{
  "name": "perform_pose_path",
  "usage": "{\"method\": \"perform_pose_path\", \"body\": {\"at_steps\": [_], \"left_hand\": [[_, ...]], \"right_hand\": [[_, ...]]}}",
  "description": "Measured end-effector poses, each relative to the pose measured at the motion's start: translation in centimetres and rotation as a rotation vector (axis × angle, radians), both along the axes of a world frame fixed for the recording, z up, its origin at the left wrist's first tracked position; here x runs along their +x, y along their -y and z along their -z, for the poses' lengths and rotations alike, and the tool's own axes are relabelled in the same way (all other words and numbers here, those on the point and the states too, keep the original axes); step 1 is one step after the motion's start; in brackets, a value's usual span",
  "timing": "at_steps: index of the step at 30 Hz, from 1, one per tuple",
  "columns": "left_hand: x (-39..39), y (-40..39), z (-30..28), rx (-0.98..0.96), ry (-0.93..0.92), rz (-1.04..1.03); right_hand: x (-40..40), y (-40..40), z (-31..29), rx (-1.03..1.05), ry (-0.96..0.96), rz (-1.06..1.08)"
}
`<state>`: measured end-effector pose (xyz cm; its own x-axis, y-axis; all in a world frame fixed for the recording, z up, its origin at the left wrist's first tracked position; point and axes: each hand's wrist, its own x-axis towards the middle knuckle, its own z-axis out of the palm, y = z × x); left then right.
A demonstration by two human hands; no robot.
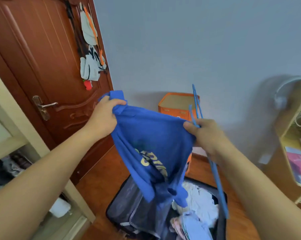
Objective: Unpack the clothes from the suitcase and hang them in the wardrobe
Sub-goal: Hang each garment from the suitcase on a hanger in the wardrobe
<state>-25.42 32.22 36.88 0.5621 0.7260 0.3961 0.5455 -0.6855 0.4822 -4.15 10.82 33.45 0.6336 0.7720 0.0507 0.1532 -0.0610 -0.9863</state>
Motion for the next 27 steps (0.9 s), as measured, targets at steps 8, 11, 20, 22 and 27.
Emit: {"method": "perform_pose_path", "body": {"at_steps": [8,11,20,22,27], "left_hand": [[4.6,10.8,3.5,-0.329,0.315,0.374],[4.8,10.6,5.5,-0.395,0.364,0.305],[5.5,11.0,5.9,-0.314,0.364,0.167],[5.1,10.4,6.4,-0.462,0.419,0.112],[5.1,11.3,5.0,-0.768,0.475,0.117]], "right_hand": [[-1.8,-3.8,-5.0,-0.04,-0.168,-0.072],[-1.6,-4.3,-5.0,-0.072,-0.171,-0.088],[-2.1,-3.8,-2.3,-0.009,-0.248,-0.322],[-2.6,-2.2,-0.2,0.019,-0.132,-0.341],[-5.8,-0.7,4.4,0.002,0.14,-0.188]]}}
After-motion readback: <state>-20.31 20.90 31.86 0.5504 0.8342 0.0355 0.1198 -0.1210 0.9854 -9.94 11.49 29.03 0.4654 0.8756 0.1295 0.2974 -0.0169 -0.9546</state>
